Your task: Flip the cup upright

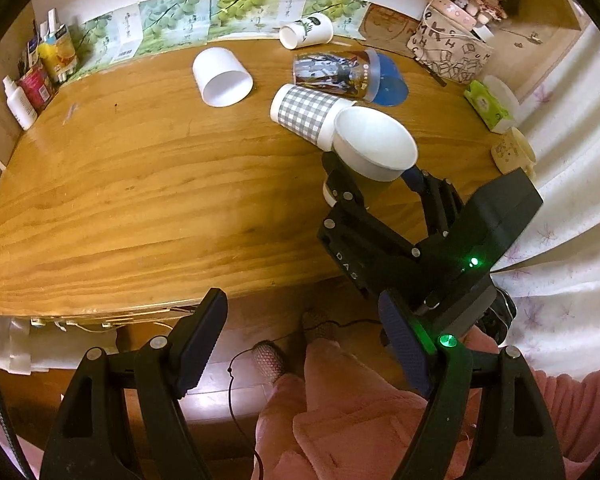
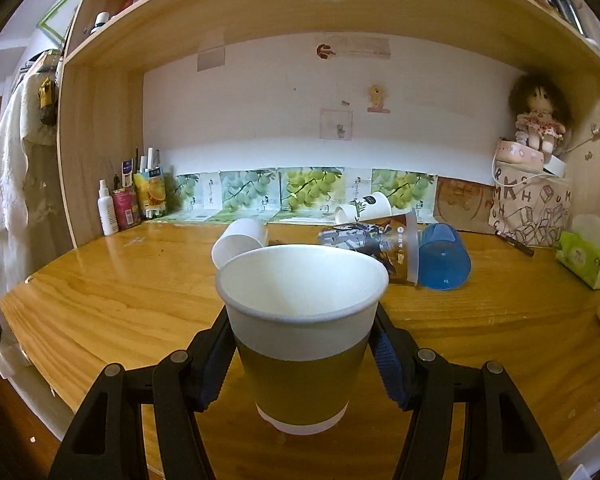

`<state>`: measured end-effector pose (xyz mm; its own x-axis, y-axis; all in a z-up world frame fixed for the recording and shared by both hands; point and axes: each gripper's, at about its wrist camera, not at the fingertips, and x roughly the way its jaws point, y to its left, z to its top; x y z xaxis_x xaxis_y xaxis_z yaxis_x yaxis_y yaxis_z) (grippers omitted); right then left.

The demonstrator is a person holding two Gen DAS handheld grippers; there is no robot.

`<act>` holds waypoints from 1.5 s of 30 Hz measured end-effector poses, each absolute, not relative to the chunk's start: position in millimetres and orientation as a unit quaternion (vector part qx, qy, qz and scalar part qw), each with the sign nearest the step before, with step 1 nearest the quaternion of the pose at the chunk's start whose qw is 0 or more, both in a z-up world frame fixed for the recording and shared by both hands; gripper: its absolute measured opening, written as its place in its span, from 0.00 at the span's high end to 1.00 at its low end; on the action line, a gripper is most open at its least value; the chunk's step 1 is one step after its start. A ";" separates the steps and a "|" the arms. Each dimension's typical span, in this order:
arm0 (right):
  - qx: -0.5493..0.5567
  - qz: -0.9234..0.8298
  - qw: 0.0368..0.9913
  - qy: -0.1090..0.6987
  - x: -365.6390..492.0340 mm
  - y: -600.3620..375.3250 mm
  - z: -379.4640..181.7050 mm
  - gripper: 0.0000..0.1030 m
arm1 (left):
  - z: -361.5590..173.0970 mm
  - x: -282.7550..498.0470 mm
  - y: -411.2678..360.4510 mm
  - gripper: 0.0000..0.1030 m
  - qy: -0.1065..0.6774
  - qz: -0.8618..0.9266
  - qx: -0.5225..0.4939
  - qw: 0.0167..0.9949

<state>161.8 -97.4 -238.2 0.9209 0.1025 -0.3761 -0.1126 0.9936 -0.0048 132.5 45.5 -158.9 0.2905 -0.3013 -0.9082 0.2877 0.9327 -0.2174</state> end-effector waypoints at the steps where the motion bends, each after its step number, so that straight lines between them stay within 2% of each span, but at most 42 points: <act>1: -0.012 0.053 0.980 0.190 161.5 -97.9 -239.5 0.38 | -159.7 133.2 45.5 0.21 0.568 -0.180 -0.007 0.803; 14: -0.037 0.064 0.974 0.216 162.8 -98.4 -251.0 0.36 | -160.9 132.4 46.8 0.21 0.562 -0.186 -0.023 0.806; 20: -0.034 0.053 0.970 0.234 160.9 -101.3 -252.1 0.22 | -164.2 129.6 49.3 0.21 0.565 -0.188 -0.027 0.803; 30: -0.027 0.054 0.953 0.299 131.1 -117.7 -244.0 0.22 | -159.3 122.8 53.1 0.21 0.539 -0.142 -0.036 0.829; 39: 0.033 0.045 0.930 0.364 98.8 -164.9 -182.2 0.20 | -133.0 103.7 36.3 0.21 0.512 -0.084 -0.045 0.854; 45: 0.028 0.048 0.940 0.335 70.6 -180.7 -113.6 0.19 | -96.3 81.6 20.6 0.21 0.473 -0.055 -0.054 0.878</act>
